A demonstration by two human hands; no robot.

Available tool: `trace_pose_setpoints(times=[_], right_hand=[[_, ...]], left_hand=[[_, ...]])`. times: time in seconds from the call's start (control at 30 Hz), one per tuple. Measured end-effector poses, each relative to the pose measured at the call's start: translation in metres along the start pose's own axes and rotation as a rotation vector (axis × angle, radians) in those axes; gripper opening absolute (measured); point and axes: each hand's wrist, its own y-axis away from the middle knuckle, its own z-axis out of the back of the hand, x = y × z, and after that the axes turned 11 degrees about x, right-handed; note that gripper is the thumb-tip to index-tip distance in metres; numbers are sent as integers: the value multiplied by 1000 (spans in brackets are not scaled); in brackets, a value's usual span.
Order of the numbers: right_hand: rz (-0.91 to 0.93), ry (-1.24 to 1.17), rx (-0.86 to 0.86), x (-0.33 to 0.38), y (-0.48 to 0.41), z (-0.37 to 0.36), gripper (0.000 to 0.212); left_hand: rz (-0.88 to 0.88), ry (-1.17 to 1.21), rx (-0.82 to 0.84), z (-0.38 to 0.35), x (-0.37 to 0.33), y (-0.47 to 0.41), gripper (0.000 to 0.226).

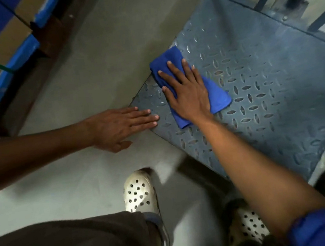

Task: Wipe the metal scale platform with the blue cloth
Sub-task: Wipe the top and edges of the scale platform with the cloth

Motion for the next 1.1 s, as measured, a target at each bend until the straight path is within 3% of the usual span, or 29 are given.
trace_pose_setpoints(times=[0.07,0.17,0.3,0.4,0.57,0.67,0.77,0.8,0.9,0.97,1.03,1.1], right_hand=[[-15,-13,15,4,3,1,52],[-9,-14,42,7,5,6,53],[-21,-19,66,6,2,9,53],[-17,-8,72,9,4,10,53],[-6,15,96,11,8,10,55],[264,66,203,27,32,4,56],[531,98,221,-3,22,6,54],[495,93,206,-15,10,10,55],[85,35,153,-35,-22,23,57],[-75,-4,116,-23,-26,21,59],[-29,-17,118,3,-11,14,58],[193,21,195,29,12,3,56]], left_hand=[[28,62,-15,12,-5,-9,88],[160,225,-169,15,-32,-23,76],[455,323,-208,2,-103,-48,87],[587,455,-360,-4,-151,-72,93],[555,571,-607,-9,-174,-80,66],[555,560,-790,-16,-166,-81,46],[588,612,-888,-18,-162,-85,40],[589,630,-909,-19,-162,-87,40],[590,631,-943,-23,-163,-90,40],[605,623,-972,-25,-163,-93,40],[613,623,-997,-28,-164,-96,40],[636,613,-1005,-30,-164,-97,36]])
